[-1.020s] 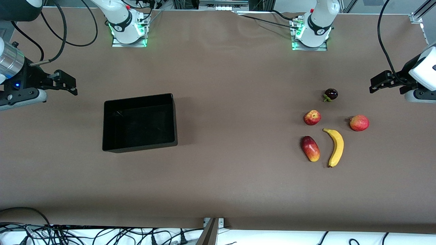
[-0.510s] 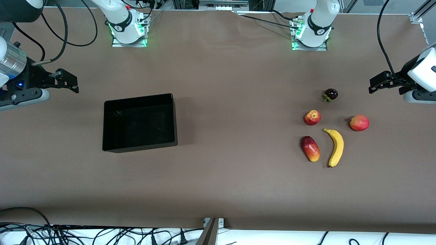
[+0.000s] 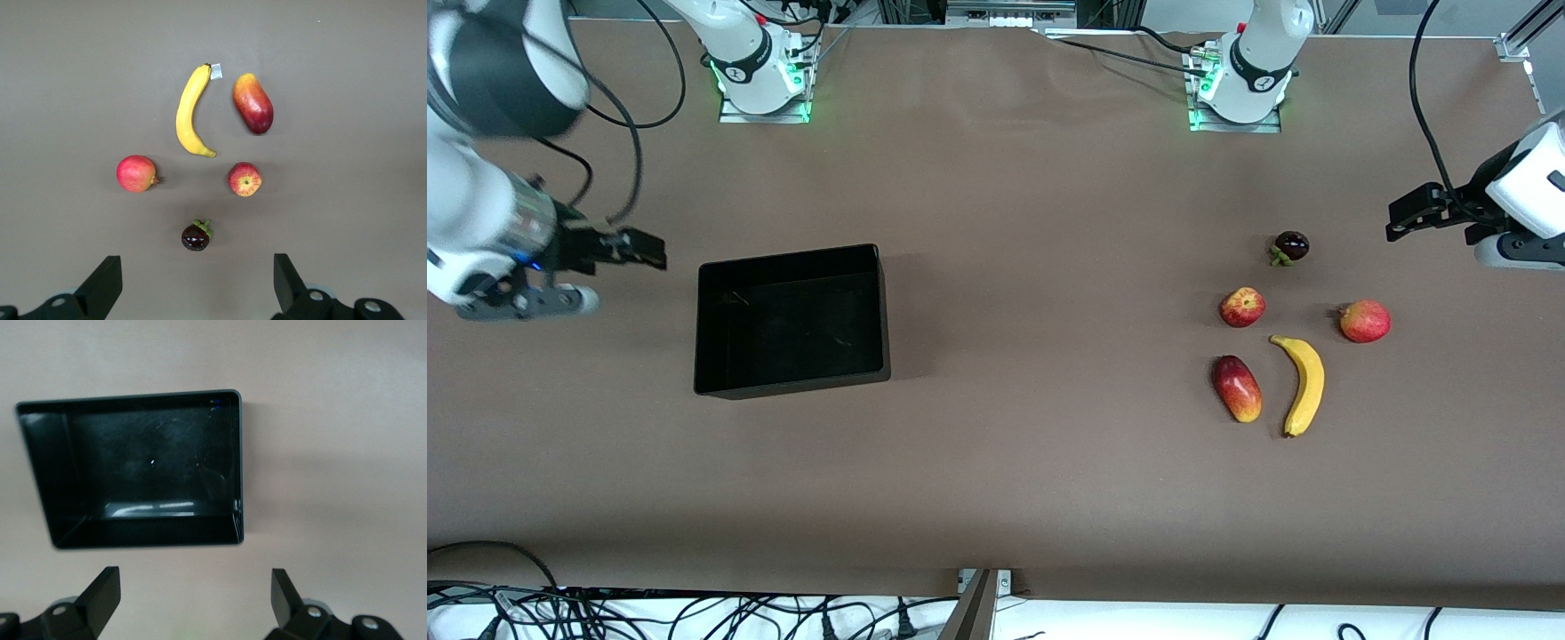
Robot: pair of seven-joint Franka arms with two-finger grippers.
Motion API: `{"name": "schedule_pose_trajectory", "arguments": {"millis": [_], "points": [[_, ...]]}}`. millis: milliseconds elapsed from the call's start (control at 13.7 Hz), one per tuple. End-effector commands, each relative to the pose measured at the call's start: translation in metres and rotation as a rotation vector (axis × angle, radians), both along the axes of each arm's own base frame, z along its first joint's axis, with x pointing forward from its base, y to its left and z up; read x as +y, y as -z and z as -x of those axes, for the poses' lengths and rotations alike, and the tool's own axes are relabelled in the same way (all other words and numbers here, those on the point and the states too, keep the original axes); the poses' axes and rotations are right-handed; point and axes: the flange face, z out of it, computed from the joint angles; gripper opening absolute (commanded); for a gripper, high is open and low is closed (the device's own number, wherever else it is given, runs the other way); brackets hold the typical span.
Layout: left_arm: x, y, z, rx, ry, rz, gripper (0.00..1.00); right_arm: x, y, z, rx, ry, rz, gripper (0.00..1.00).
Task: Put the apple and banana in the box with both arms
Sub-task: 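Move the right gripper down to the rim of the black box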
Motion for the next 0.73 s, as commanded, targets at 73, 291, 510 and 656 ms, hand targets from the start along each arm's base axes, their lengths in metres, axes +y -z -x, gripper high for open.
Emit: {"name": "schedule_pose_trajectory", "arguments": {"millis": [73, 291, 510, 656], "points": [[-0.005, -0.006, -0.006, 0.008, 0.03, -0.012, 1.0, -0.012, 0.08, -0.002, 0.006, 0.042, 0.005, 1.0], [-0.002, -0.006, -0.006, 0.008, 0.029, -0.018, 1.0, -0.023, 0.131, -0.012, 0.024, 0.053, 0.008, 1.0], [-0.002, -0.006, -0.006, 0.008, 0.029, -0.021, 1.0, -0.034, 0.167, -0.014, 0.041, 0.058, 0.013, 1.0], [-0.004, -0.006, -0.006, 0.008, 0.03, -0.023, 1.0, -0.035, 0.192, -0.007, 0.038, 0.058, 0.011, 1.0]]}}
